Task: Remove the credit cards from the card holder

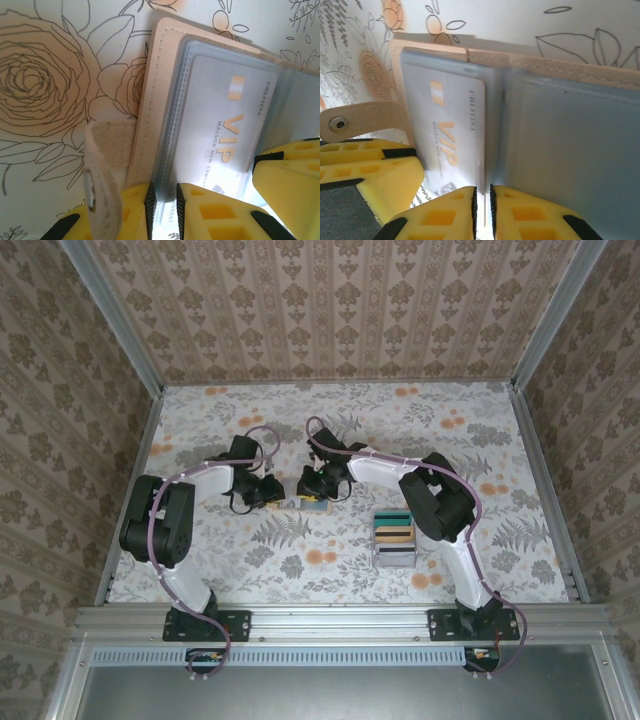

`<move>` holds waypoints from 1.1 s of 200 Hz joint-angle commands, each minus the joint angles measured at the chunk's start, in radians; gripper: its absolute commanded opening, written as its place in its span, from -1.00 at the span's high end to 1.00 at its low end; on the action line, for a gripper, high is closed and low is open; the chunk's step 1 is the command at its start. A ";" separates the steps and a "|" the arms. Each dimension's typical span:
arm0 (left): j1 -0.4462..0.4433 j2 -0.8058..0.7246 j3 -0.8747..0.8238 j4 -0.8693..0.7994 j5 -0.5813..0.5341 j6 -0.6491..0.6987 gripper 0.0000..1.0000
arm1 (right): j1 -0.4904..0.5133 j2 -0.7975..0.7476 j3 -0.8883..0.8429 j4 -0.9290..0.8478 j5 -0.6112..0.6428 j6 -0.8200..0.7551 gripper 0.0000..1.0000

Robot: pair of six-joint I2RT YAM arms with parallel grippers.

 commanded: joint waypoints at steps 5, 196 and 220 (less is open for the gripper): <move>-0.012 0.033 0.019 -0.019 0.007 -0.005 0.55 | 0.009 0.019 0.027 -0.052 0.022 0.006 0.62; -0.028 0.041 0.026 -0.054 -0.031 -0.003 0.72 | -0.010 -0.036 -0.054 0.015 0.004 0.013 1.00; -0.028 0.042 0.029 -0.059 -0.037 -0.005 0.77 | -0.021 -0.060 -0.080 0.014 0.014 0.007 1.00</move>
